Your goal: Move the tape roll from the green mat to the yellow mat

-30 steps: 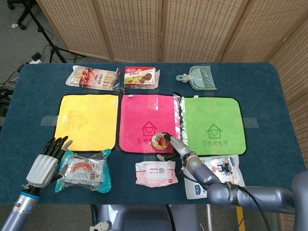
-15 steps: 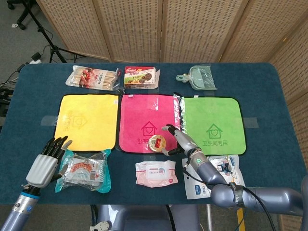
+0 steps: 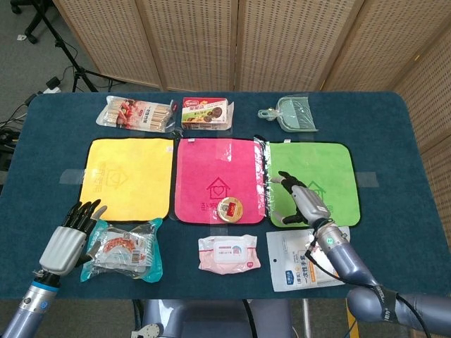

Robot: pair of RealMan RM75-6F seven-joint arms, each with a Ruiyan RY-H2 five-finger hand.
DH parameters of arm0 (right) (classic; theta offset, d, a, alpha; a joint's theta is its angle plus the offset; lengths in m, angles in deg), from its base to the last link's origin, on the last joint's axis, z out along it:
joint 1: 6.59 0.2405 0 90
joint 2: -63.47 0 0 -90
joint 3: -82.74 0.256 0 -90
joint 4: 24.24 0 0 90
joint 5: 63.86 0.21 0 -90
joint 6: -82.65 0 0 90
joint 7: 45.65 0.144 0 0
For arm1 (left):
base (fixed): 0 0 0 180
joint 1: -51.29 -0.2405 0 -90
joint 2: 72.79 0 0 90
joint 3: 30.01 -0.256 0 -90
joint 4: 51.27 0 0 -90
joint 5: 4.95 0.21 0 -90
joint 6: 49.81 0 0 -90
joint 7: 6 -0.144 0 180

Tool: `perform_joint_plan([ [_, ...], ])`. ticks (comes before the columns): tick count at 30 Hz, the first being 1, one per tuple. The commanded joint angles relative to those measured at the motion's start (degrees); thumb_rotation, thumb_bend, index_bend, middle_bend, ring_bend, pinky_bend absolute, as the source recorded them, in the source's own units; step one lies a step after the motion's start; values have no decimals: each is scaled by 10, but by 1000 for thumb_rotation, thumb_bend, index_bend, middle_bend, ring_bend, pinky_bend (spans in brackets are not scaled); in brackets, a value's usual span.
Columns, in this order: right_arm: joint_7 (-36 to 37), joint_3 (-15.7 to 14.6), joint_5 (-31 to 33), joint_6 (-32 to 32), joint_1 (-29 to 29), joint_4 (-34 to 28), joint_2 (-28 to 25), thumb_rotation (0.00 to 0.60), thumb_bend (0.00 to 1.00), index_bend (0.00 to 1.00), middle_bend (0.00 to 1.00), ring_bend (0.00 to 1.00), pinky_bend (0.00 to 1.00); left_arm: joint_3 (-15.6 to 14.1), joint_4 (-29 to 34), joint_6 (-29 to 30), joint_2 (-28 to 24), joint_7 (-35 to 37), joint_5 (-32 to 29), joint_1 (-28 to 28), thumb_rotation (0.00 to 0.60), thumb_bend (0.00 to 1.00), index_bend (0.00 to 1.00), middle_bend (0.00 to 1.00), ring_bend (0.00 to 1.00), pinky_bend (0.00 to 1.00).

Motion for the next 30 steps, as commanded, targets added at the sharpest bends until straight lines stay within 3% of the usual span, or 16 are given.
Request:
perform_joint_plan([
  [1, 14, -58, -123, 94, -83, 49, -3, 600, 388, 149, 38, 0, 75, -1, 3, -1, 0, 4, 1, 1, 600, 391, 82, 0, 0, 0],
  [5, 61, -120, -246, 217, -186, 156, 41, 600, 388, 149, 37, 0, 75, -2, 5, -8, 0, 17, 3, 6, 600, 392, 81, 0, 0, 0],
  [12, 94, -136, -330, 315, -262, 291, 95, 600, 388, 149, 36, 0, 75, 1, 7, -22, 3, 29, 0, 15, 600, 392, 82, 0, 0, 0],
  [22, 121, -118, -369, 336, -288, 320, 102, 600, 388, 149, 36, 0, 75, 46, 86, -85, -53, 39, 11, 95, 600, 392, 82, 0, 0, 0],
  [27, 131, -107, -372, 324, -292, 325, 102, 600, 388, 149, 36, 0, 75, 76, 122, -173, -87, 45, 3, 168, 600, 408, 82, 0, 0, 0],
  [30, 138, -99, -371, 319, -296, 327, 102, 600, 388, 150, 36, 0, 75, 97, 128, -261, -103, 63, -6, 235, 600, 473, 82, 0, 0, 0],
])
